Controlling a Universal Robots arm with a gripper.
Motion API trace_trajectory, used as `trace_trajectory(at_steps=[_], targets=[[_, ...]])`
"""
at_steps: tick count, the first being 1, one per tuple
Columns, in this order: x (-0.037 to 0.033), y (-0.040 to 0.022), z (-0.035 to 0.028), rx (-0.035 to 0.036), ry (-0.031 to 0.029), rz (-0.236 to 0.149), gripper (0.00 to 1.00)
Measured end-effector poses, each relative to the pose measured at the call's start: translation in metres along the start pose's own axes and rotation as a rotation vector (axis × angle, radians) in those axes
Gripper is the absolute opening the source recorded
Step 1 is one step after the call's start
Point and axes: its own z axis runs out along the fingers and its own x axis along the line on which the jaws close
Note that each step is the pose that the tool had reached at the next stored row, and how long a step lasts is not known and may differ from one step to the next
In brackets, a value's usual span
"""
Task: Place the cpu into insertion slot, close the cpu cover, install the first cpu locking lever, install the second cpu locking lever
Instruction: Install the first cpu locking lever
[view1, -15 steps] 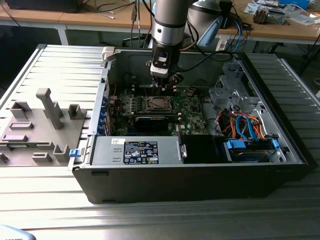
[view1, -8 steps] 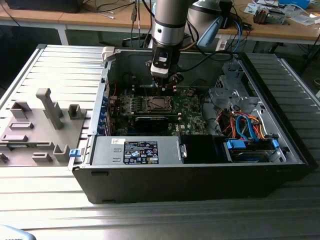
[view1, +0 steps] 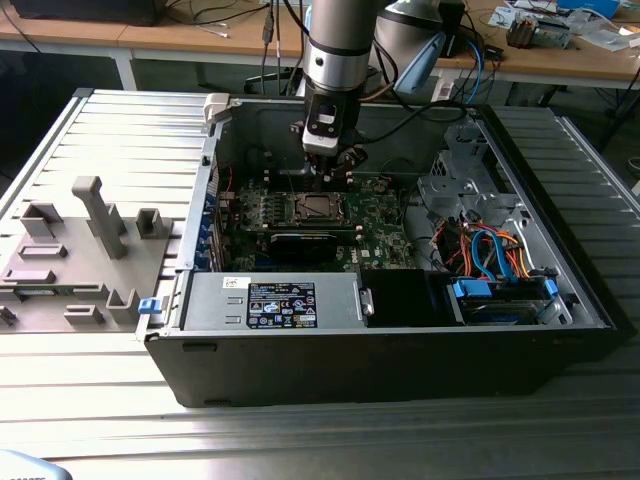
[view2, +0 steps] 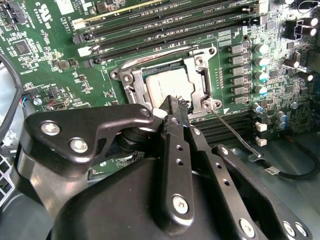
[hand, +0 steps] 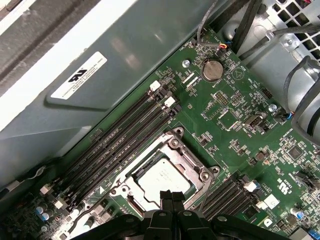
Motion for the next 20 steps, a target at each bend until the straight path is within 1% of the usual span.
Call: trace_trajectory(at_steps=[20], targets=[[0.0,0.0,0.0,-0.0002,-0.0015,-0.037,0.11]])
